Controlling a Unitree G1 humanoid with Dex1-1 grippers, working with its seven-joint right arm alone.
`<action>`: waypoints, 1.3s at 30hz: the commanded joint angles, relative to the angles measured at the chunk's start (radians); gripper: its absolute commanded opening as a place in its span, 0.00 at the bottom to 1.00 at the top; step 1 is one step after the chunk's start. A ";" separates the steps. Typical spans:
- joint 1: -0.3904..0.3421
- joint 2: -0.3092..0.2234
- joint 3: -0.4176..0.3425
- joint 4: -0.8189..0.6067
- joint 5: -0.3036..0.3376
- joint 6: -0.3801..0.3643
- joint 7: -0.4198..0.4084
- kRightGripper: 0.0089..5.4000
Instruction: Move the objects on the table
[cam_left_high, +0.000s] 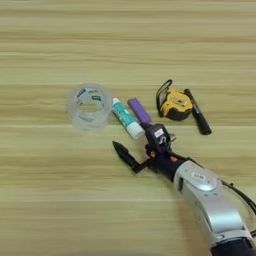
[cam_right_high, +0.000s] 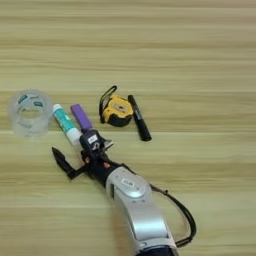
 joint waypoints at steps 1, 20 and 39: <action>-0.058 0.006 -0.021 -0.008 0.034 0.004 0.004 0.99; -0.077 0.015 -0.037 0.030 0.054 0.014 0.018 0.81; -0.080 0.014 -0.038 0.053 0.049 -0.002 0.019 0.45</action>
